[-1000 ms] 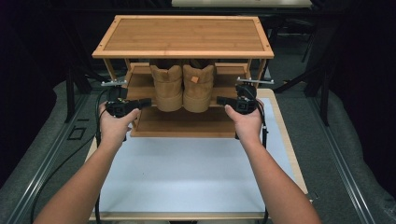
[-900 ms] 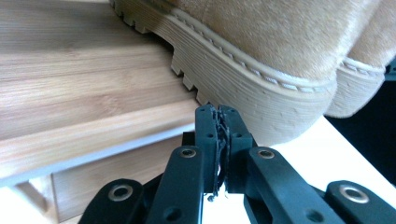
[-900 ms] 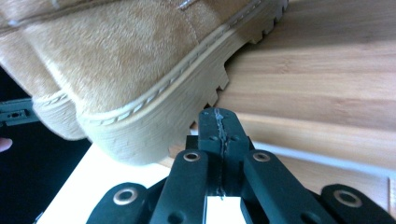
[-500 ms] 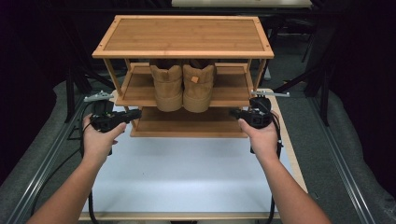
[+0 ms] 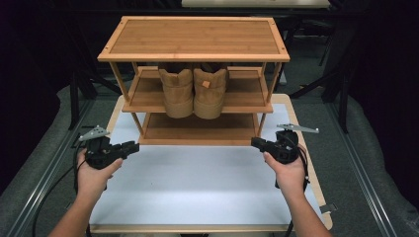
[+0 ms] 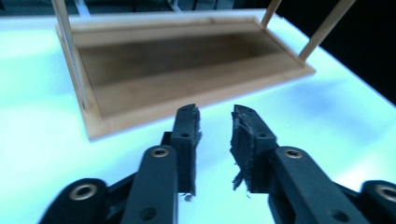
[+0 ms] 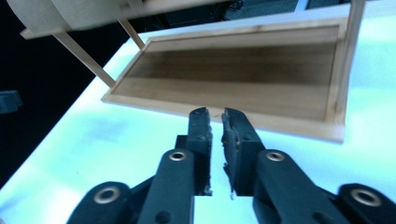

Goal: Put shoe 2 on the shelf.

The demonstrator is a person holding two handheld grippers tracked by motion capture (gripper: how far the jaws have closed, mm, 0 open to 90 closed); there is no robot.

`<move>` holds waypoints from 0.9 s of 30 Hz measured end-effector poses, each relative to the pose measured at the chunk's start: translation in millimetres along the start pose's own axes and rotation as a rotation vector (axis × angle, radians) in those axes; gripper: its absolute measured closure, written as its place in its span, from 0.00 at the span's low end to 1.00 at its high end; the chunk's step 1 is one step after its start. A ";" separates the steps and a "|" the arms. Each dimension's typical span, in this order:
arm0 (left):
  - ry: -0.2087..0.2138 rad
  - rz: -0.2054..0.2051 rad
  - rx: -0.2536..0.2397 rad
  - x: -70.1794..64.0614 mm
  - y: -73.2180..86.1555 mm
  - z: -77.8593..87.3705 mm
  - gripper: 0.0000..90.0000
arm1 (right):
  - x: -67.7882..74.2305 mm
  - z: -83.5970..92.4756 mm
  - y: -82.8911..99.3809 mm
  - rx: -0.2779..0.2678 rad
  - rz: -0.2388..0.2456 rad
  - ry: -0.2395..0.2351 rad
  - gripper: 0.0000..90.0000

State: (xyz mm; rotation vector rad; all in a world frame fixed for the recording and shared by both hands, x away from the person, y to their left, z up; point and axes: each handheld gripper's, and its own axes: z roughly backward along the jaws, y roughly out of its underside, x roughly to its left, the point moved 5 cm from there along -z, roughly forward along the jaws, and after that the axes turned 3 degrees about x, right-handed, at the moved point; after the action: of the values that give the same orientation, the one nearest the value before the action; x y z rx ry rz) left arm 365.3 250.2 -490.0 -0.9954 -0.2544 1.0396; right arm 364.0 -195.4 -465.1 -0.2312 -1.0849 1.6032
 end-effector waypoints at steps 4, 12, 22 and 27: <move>-0.031 0.005 0.025 7.0 24.2 -4.0 0.67 | -9.7 0.4 19.9 -0.031 0.007 0.020 0.79; -0.058 0.015 0.036 17.2 65.8 -8.5 0.56 | -29.8 -10.2 62.6 -0.037 0.007 0.096 0.70; -0.063 0.002 0.097 23.2 91.5 -25.0 0.51 | -40.3 -24.2 92.2 -0.078 -0.004 0.123 0.53; -0.056 0.031 0.093 26.9 95.9 -29.3 0.49 | -44.2 -27.8 105.1 -0.033 0.031 0.159 0.51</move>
State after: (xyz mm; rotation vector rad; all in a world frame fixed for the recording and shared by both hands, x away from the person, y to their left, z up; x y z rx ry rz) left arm 339.4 268.4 -588.9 -0.8897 -0.2354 1.0995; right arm 326.8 -213.1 -574.9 -0.3928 -0.9902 1.5672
